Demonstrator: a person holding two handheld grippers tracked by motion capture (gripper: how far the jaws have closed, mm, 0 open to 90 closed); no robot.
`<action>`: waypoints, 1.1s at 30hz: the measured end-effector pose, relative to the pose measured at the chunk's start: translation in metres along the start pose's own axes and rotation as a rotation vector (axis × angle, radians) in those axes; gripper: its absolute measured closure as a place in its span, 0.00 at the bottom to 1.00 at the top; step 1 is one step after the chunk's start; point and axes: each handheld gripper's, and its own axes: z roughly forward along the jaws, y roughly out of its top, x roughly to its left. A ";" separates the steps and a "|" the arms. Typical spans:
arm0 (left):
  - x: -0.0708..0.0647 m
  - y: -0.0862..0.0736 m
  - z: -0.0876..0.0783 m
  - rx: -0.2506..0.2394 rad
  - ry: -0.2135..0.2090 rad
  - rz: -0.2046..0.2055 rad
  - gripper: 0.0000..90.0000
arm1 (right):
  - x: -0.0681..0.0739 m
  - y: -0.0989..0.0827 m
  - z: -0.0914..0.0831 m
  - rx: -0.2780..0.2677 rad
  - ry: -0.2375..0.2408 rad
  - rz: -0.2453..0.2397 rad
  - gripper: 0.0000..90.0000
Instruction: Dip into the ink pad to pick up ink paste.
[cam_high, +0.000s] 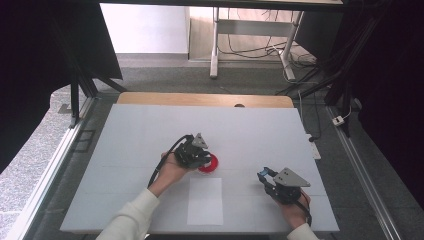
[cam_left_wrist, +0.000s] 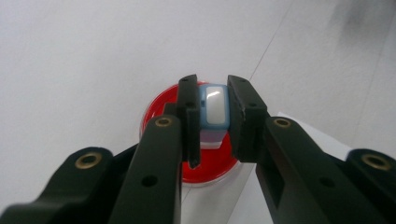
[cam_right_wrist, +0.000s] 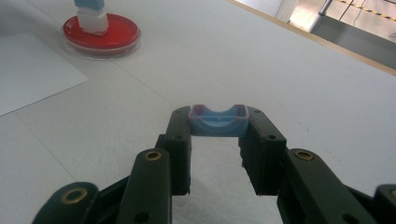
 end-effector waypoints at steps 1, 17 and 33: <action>0.000 0.001 -0.001 -0.005 0.001 0.002 0.84 | 0.000 0.000 0.000 0.000 0.000 0.000 0.72; 0.003 0.002 -0.019 -0.094 -0.023 -0.022 0.84 | 0.000 0.000 0.000 0.001 -0.001 0.000 0.72; 0.004 0.001 -0.042 -0.167 -0.056 -0.041 0.84 | 0.000 0.000 0.000 0.000 -0.002 0.001 0.71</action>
